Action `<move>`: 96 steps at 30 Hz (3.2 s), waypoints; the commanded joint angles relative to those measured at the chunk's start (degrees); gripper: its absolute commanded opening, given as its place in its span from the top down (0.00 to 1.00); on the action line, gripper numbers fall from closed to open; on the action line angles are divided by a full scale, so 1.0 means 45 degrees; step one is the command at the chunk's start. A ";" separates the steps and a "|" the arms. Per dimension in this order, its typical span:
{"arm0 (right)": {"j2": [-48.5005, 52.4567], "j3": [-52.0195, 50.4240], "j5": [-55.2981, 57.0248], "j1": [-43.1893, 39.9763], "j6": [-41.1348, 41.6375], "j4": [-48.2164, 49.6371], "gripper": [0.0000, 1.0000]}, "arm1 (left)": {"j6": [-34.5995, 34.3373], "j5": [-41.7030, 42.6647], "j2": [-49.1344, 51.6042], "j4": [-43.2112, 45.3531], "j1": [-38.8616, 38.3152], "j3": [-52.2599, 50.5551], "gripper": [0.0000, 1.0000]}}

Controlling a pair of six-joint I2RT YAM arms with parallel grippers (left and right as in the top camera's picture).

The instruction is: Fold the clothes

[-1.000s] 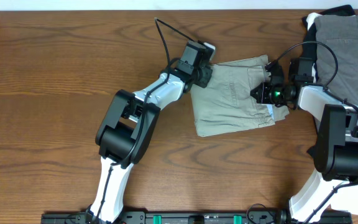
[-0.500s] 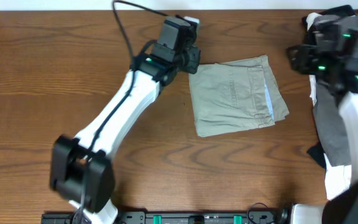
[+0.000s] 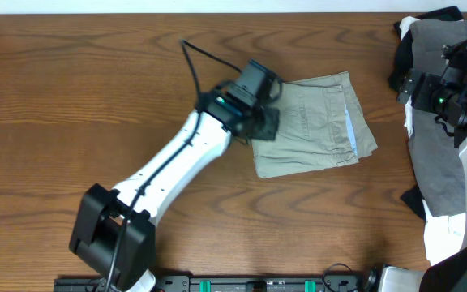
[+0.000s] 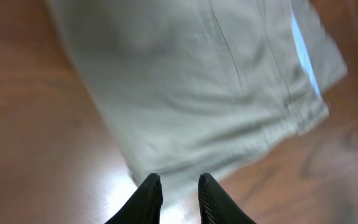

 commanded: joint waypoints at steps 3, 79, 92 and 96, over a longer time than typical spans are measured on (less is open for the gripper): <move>0.0073 -0.0078 0.0175 -0.0024 0.0126 0.0000 0.01 | -0.0282 0.0267 0.0180 -0.0262 -0.0860 -0.0665 0.77; 0.0073 -0.0078 0.0175 -0.0024 0.0126 0.0000 0.01 | -0.2166 0.2322 0.0908 0.5969 0.1962 -0.2560 0.93; 0.0073 -0.0078 0.0175 -0.0024 0.0126 -0.0005 0.01 | -0.2861 0.1088 0.2851 0.6241 -0.0578 -0.2560 0.93; 0.0073 -0.0078 0.0175 -0.0024 0.0126 0.0000 0.01 | -0.2856 0.0432 0.3691 0.6173 -0.0393 -0.2560 0.93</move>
